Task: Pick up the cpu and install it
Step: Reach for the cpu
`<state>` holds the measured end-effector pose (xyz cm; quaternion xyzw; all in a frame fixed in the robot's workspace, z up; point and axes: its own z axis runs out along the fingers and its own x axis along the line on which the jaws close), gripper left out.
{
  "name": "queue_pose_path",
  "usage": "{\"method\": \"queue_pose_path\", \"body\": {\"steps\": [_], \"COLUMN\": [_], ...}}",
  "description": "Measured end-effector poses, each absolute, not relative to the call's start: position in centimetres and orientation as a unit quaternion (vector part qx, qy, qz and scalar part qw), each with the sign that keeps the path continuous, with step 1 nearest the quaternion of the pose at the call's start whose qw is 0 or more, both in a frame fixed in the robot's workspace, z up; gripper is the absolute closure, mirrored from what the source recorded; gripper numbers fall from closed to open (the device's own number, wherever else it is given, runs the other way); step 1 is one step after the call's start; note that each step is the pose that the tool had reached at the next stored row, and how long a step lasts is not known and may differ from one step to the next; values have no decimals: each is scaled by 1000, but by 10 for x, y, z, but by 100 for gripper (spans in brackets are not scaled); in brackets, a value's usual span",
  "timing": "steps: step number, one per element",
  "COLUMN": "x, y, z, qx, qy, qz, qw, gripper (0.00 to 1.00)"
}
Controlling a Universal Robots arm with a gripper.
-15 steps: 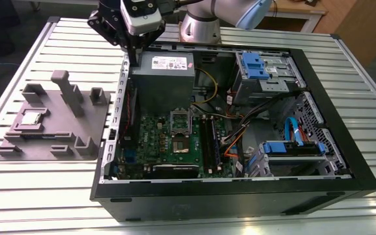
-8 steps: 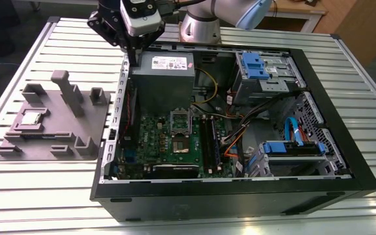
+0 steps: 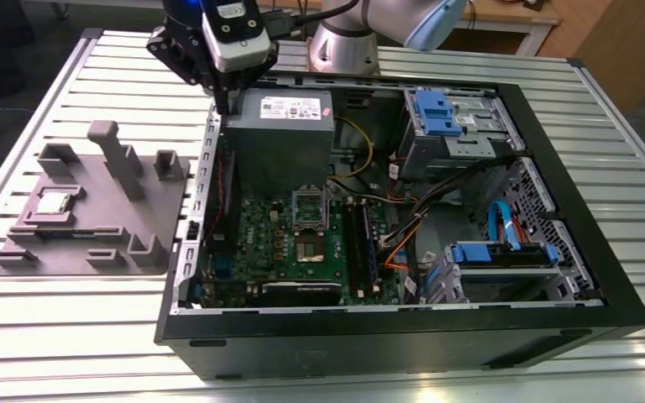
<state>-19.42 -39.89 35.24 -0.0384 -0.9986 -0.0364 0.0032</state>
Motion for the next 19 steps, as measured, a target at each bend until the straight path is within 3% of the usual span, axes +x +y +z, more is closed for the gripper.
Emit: {"method": "queue_pose_path", "body": {"steps": [19], "x": [-197], "y": [-399], "z": [350], "qx": [-38], "qy": [-999], "qz": [-37], "qw": [5], "gripper": [90]}}
